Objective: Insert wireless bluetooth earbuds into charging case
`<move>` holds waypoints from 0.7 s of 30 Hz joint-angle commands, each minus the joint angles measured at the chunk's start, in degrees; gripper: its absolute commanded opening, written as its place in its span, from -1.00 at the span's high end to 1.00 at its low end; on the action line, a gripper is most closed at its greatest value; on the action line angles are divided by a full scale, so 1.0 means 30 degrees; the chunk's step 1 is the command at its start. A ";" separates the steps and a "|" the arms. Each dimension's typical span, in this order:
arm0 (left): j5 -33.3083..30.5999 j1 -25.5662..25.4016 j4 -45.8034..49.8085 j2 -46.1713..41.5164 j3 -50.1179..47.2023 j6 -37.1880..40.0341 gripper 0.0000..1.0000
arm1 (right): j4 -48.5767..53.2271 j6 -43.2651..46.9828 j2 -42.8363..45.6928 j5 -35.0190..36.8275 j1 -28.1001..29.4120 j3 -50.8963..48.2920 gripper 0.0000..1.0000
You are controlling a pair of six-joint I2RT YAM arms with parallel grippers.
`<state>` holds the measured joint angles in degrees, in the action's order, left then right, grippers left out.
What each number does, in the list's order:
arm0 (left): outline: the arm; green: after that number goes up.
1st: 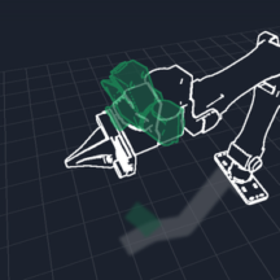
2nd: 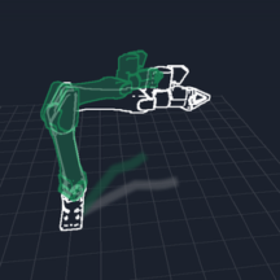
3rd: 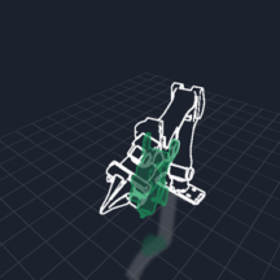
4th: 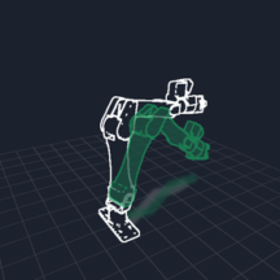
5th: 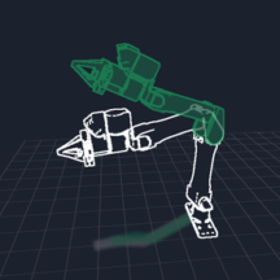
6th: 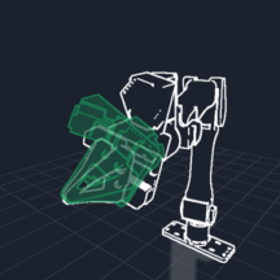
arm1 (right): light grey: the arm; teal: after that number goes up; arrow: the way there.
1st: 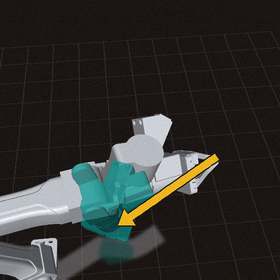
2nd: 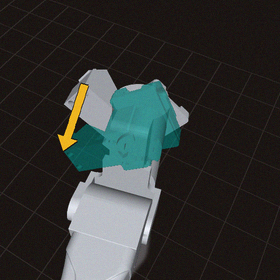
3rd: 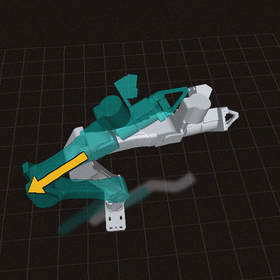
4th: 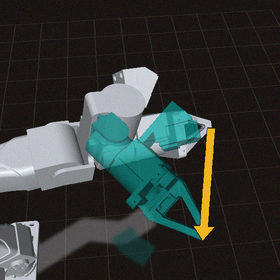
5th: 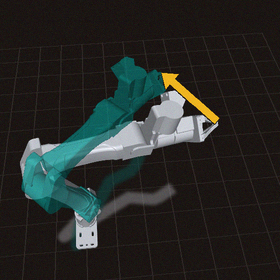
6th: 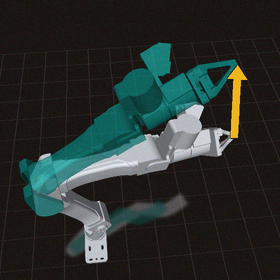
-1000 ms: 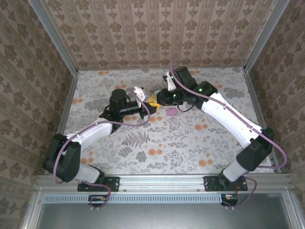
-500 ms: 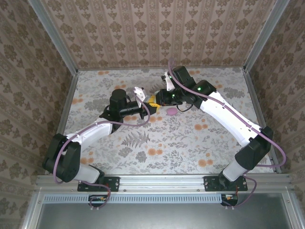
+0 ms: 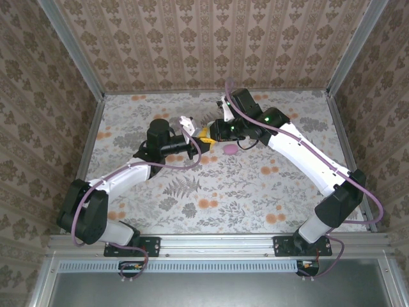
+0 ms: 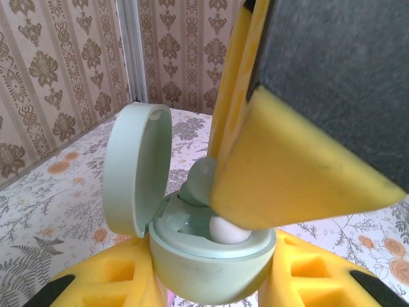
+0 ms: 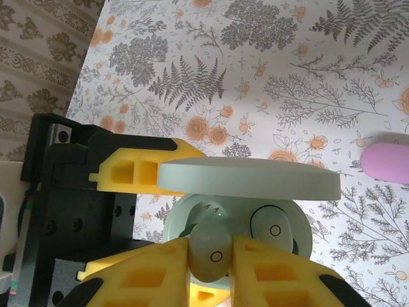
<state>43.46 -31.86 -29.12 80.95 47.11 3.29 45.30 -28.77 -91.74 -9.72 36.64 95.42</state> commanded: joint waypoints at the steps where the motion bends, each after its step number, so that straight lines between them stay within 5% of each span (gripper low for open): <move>1: 0.0550 -0.0162 -0.0465 -0.0135 0.0750 0.0511 0.41 | 0.0630 0.0204 -0.0546 -0.0164 0.0065 0.0333 0.55; 21: 0.0458 -0.0191 -0.0521 -0.0200 0.0702 0.0637 0.41 | 0.0487 0.0005 -0.0221 -0.1052 0.0061 0.0413 0.27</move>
<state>43.51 -31.86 -28.40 80.95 47.24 3.75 45.47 -28.51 -92.66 -11.31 36.64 96.07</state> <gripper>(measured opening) 0.332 0.356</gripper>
